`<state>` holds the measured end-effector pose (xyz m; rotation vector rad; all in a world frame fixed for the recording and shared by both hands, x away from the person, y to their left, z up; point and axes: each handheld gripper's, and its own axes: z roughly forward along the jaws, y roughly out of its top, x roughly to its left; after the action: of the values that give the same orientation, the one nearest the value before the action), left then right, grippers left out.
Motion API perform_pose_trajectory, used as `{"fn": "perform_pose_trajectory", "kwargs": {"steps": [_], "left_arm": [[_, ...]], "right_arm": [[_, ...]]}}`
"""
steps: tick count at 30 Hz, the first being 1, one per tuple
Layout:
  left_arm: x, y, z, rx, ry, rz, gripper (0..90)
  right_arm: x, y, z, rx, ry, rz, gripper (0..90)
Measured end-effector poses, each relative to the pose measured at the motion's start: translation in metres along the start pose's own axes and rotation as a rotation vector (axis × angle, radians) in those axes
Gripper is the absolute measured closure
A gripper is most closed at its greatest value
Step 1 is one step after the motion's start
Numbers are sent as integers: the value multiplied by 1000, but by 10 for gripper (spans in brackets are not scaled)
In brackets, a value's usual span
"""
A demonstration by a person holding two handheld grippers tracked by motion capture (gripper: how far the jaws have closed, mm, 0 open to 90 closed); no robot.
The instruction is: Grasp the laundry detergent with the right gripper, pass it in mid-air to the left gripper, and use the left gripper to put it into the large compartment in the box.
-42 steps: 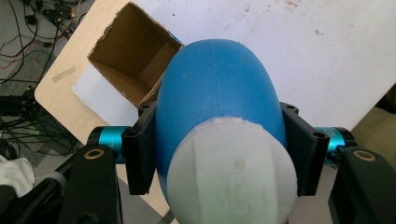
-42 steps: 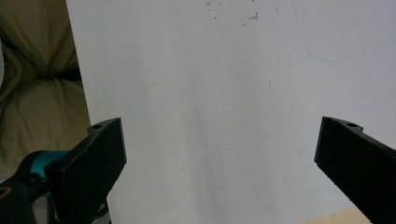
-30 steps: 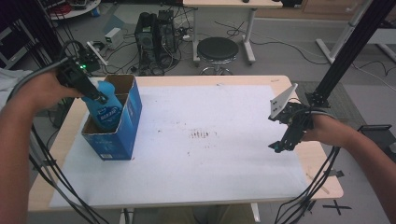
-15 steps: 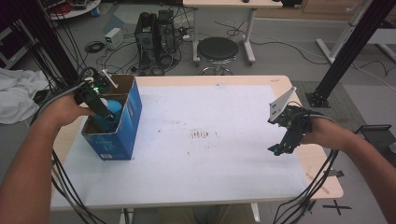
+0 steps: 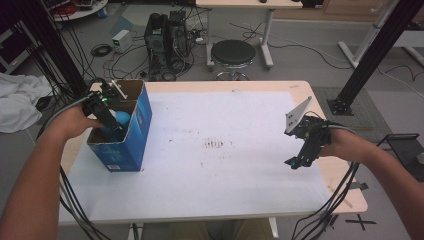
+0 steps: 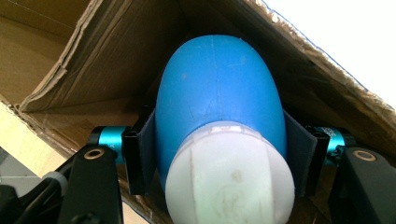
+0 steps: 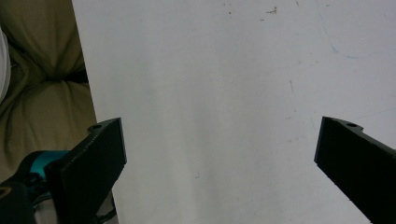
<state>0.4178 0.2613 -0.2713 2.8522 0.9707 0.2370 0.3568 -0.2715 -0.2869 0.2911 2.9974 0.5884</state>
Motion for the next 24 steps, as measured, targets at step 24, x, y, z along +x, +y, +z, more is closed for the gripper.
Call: {"fn": "perform_pose_trajectory", "kwargs": {"steps": [24], "left_arm": [[1,-4,-29,-167,9,-107,299]], "right_arm": [[3,1,-5,-29,-17,8,11]]}}
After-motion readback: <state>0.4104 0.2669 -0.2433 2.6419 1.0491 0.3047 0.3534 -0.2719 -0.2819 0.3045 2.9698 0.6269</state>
